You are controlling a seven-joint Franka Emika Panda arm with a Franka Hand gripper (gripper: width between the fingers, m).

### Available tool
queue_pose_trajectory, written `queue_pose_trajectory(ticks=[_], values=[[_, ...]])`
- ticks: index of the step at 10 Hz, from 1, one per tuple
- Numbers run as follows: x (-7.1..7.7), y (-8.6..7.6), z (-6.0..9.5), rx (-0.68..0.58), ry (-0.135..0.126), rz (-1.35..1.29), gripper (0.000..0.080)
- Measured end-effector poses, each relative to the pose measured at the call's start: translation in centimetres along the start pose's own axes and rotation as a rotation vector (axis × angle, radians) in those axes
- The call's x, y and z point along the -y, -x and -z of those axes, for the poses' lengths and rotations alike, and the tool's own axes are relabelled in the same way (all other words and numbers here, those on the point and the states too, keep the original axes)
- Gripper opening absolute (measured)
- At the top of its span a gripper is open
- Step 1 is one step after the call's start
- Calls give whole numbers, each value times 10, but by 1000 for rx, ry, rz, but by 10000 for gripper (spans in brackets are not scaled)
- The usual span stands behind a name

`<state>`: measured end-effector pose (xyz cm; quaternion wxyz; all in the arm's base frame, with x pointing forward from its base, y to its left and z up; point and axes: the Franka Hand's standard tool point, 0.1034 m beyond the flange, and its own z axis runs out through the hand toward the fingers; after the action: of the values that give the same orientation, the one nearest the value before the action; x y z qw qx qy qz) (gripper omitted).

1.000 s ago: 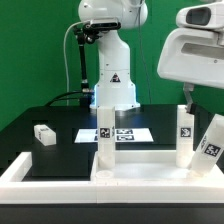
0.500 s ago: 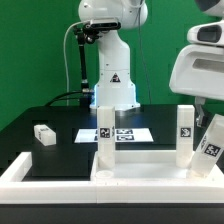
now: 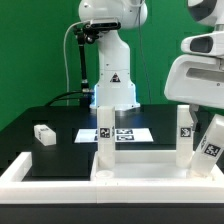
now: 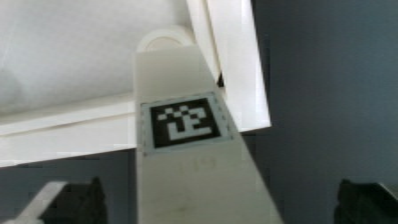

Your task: Assemble desk

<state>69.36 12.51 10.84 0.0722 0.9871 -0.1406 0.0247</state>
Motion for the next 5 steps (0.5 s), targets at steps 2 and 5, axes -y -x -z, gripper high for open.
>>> queue_pose_trajectory(ticks=[2, 5], values=[[-1, 0, 0, 0, 0, -1, 438], [-8, -3, -1, -3, 18, 2, 302]])
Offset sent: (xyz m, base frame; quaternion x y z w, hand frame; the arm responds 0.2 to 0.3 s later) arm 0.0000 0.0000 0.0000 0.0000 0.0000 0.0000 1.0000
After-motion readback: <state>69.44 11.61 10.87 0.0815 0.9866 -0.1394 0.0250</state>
